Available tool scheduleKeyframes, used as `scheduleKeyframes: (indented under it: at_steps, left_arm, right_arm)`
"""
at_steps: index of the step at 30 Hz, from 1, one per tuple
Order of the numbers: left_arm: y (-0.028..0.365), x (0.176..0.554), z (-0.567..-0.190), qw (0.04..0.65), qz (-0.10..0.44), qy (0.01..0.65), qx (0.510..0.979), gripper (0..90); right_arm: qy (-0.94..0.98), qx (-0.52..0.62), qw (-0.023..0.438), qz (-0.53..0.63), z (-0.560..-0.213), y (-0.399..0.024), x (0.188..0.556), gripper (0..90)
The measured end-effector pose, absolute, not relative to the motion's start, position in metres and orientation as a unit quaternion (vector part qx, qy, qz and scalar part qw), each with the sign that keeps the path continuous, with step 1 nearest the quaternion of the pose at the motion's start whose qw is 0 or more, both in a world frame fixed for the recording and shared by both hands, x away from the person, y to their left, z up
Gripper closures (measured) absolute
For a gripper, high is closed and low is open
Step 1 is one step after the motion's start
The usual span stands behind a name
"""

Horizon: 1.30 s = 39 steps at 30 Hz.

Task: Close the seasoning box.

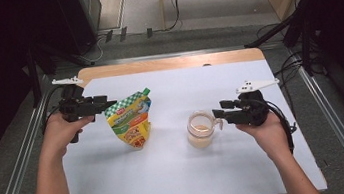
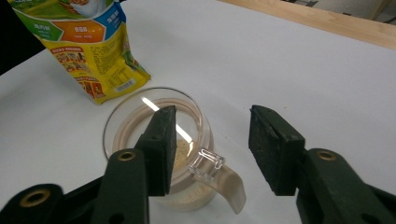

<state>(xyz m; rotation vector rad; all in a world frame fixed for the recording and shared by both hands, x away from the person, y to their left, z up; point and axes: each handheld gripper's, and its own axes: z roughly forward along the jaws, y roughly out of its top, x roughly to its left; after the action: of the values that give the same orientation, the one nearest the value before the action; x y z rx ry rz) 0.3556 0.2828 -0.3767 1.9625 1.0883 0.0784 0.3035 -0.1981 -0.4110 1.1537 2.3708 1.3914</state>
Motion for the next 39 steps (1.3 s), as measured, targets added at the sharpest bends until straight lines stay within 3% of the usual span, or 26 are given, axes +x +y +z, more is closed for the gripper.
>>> scheduleKeyframes:
  at_steps: [20, 31, 33, 39]
  left_arm:
    - [0.284, 0.355, -0.376, 0.434, 0.034, 0.438, 0.787, 36.6]
    - [0.286, 0.356, -0.378, 0.43, 0.033, 0.442, 0.786, 36.6]
    - [0.286, 0.356, -0.378, 0.433, 0.032, 0.442, 0.785, 36.6]
    - [0.286, 0.356, -0.378, 0.431, 0.033, 0.442, 0.786, 36.6]
  right_arm:
    - [0.791, 0.388, 0.106, 0.461, -0.434, -0.221, 0.313, 31.8]
    - [0.791, 0.398, 0.142, 0.443, -0.445, -0.234, 0.317, 29.0]
    - [0.792, 0.393, 0.135, 0.448, -0.446, -0.237, 0.317, 23.1]
    - [0.788, 0.403, 0.138, 0.445, -0.453, -0.247, 0.32, 23.0]
